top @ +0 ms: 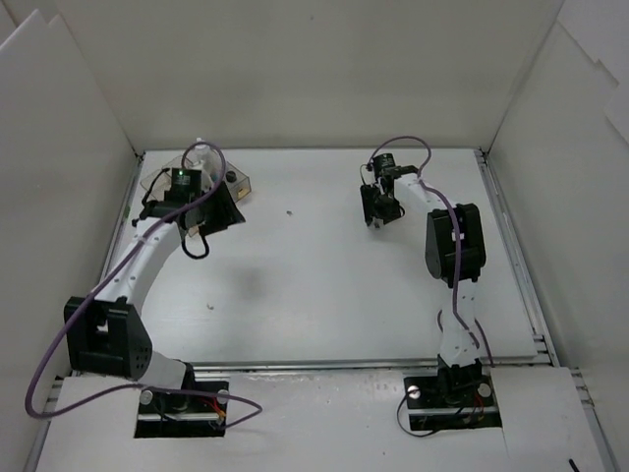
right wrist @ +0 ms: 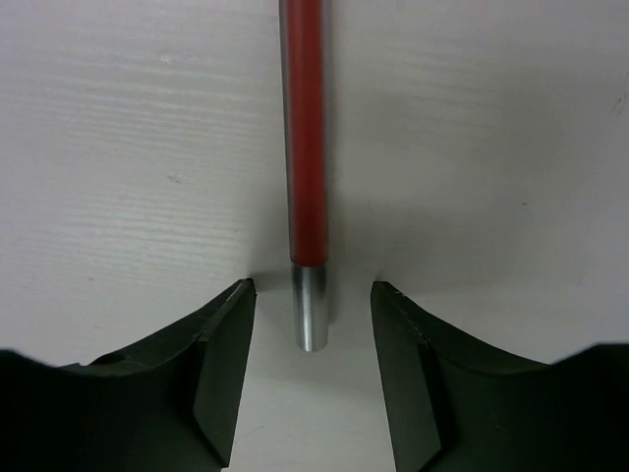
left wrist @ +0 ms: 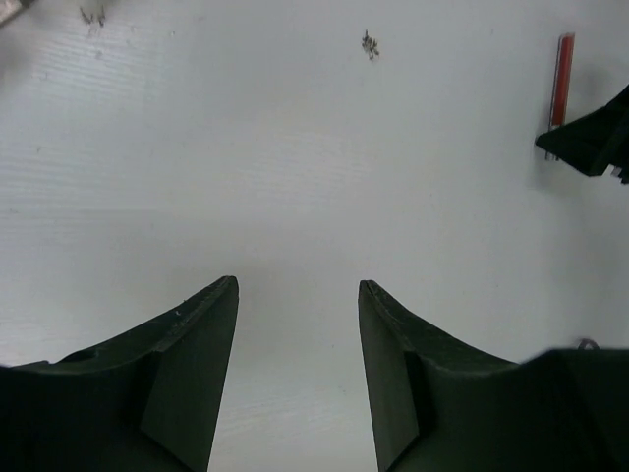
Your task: Organize the makeup
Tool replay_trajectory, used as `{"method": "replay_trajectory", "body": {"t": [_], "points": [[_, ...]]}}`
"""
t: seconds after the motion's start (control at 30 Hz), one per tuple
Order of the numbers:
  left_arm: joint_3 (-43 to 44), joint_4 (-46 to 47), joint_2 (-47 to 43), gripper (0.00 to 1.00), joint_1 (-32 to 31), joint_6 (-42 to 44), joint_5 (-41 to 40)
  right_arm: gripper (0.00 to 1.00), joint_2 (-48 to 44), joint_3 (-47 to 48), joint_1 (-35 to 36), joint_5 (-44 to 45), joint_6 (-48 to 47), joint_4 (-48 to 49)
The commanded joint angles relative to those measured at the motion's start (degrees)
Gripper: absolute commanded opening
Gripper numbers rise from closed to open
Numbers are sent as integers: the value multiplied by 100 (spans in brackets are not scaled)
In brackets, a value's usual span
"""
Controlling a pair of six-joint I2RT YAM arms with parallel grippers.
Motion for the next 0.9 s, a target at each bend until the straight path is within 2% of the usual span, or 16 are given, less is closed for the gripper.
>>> {"method": "replay_trajectory", "body": {"t": [0.0,0.03,0.07,0.17,0.2,0.27,0.4,0.57,0.7,0.87], "points": [[-201,-9,-823,48,-143,76,-132,47,60,287,-49,5,161,-30],[-385,0,-937,48,-222,59,-132,41,86,322,-57,-30,179,-39],[-456,-9,-1121,48,-223,41,-132,38,86,313,-75,-100,180,-22],[-667,-44,-1412,48,-336,23,-159,20,174,427,-75,-232,127,-30],[-720,-44,-1448,48,-337,15,-133,8,200,436,-75,-267,136,-30],[-747,-18,-1588,48,-337,6,-10,0,183,393,-66,-425,136,-30],[-738,87,-1729,49,-398,-3,245,0,-299,-11,39,-557,119,75],[-782,456,-1764,51,-512,-380,640,0,-1573,-793,539,-680,12,329],[-660,939,-1563,52,-810,-688,843,0,-2697,-1504,891,-1004,241,576],[-378,1282,-1185,52,-1206,-995,984,0,-3420,-1980,1357,-1418,557,936]]}}
